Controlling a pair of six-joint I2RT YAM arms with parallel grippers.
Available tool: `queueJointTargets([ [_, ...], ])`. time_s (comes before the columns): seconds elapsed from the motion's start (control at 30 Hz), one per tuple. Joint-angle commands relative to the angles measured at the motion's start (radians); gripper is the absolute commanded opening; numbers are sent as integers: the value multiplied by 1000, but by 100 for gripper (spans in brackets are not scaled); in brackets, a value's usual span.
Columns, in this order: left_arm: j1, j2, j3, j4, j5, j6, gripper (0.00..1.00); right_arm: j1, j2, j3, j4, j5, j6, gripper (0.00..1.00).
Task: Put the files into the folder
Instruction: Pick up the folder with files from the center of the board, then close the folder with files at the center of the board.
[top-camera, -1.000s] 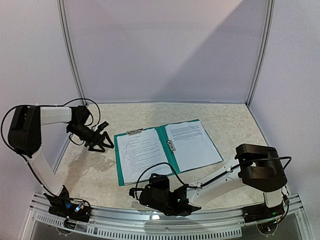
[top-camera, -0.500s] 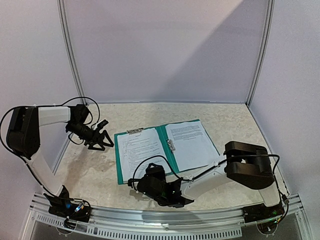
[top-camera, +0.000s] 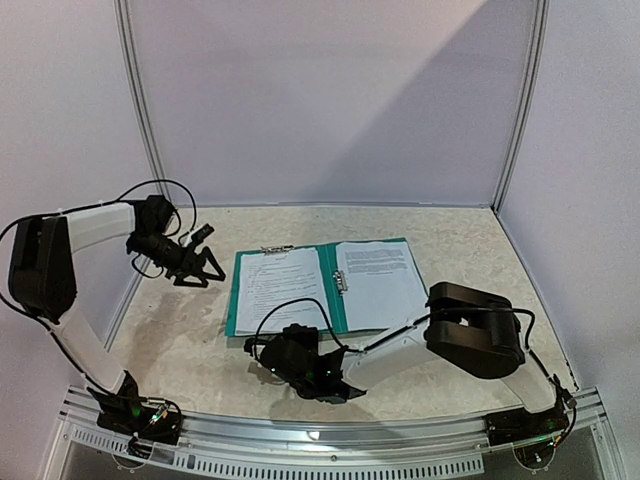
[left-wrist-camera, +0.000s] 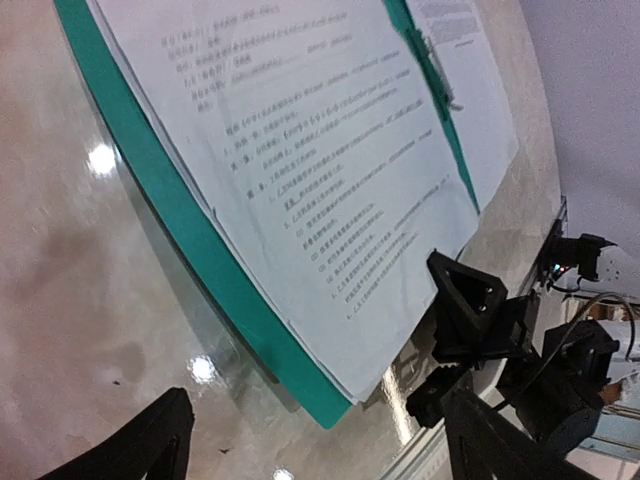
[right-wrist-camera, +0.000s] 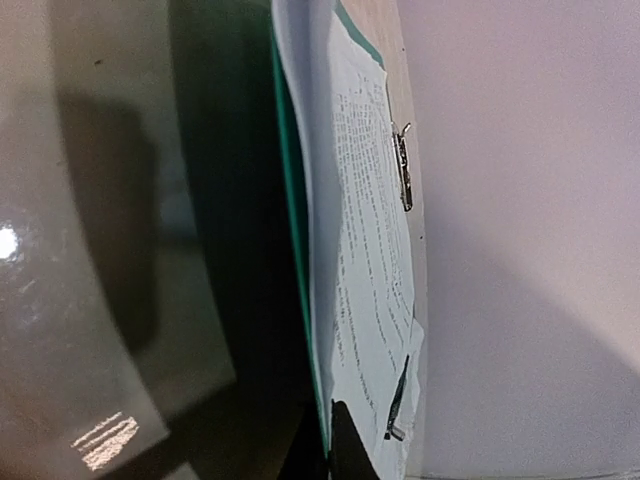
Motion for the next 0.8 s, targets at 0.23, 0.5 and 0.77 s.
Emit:
queueJointTargets([
  [0.23,31,-264,189,134,-18,-38,97,-23,-368,-314,68,23,1231,0],
  [0.5,16,-278,145,163,-29,-61,97,-26,-586,-849,754,217,1795,0],
  [0.77,7,-297,142,166,-38,-54,97,-11,-567,-867,132,214,2666,0],
])
